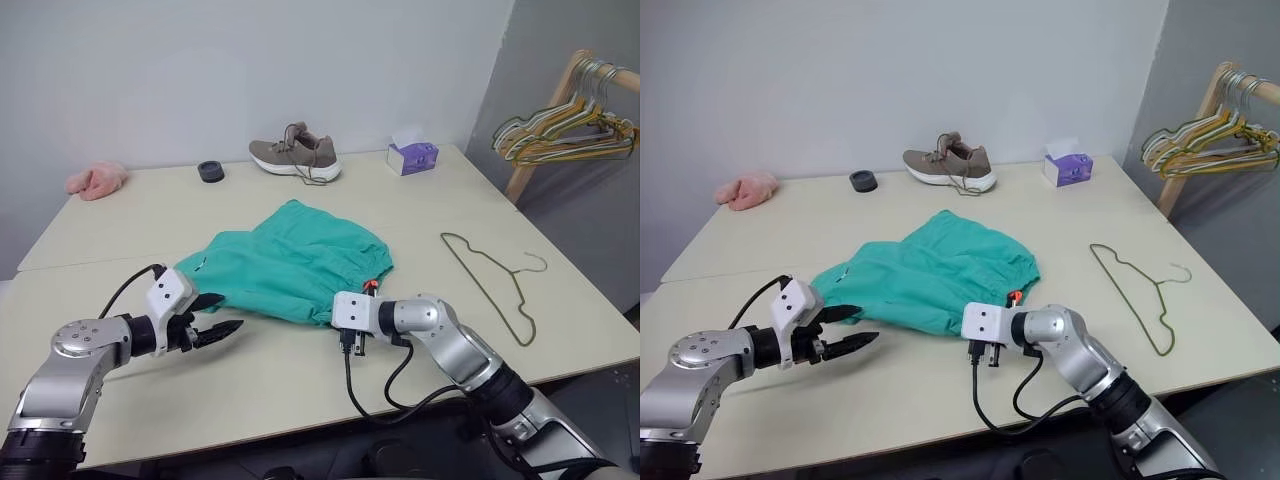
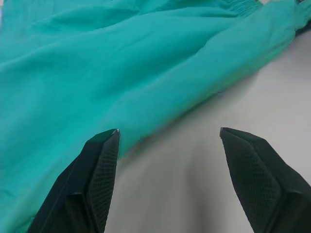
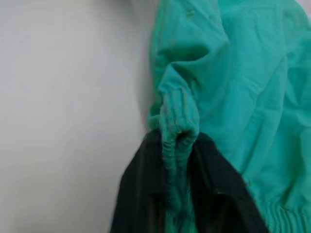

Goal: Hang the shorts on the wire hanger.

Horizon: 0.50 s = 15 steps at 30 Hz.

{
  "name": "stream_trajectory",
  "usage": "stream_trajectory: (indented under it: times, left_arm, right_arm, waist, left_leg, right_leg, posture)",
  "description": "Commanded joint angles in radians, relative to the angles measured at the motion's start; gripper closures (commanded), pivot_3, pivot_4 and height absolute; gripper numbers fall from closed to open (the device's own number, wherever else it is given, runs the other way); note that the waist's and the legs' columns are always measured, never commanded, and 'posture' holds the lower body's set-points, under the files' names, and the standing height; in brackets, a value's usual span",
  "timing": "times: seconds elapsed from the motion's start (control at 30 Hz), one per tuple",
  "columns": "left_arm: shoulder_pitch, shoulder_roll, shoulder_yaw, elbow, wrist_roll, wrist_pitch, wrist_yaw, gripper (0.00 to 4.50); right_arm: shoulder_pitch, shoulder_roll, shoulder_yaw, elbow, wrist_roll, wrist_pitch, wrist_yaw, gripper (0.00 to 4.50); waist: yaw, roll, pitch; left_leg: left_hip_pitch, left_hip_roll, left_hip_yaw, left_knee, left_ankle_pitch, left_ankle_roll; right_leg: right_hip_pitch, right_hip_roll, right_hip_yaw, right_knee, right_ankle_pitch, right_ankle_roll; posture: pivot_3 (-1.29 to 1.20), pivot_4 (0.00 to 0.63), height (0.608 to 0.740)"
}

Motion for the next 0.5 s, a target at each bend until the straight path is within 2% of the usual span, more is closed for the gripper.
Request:
stream_trajectory:
  times: [0.03,0.23,0.5]
  left_arm:
    - [-0.05,-0.014,-0.012,0.068,0.082,-0.1,0.068,1.01]
    - [-0.114,-0.029,-0.026,0.209,0.158,-0.251,0.117,1.01]
    - [-0.117,-0.014,-0.062,0.358,0.245,-0.341,0.144,1.01]
  right_arm:
    - [-0.041,-0.007,-0.061,-0.07,0.045,0.007,0.015,4.48]
    - [-0.049,-0.065,-0.101,-0.129,0.088,0.017,0.057,4.48]
    - [-0.064,-0.102,-0.138,-0.168,0.13,0.048,0.069,4.48]
  waist:
    - [0.0,0.0,0.0]
    - [0.0,-0.001,-0.001]
    - [-0.006,-0.001,-0.001]
  left_leg:
    - [0.0,0.0,0.0,0.0,0.0,0.0]
    - [-0.001,0.0,-0.001,0.0,0.0,0.0]
    - [-0.001,0.0,0.0,0.0,0.0,0.0]
  right_leg:
    - [0.0,0.0,0.0,0.0,0.0,0.0]
    - [0.0,0.0,-0.001,0.0,0.0,0.0]
    - [-0.001,-0.001,-0.001,0.0,0.0,0.0]
  posture:
    - [-0.22,0.0,0.74]
    - [-0.23,0.0,0.74]
    - [-0.25,0.0,0.74]
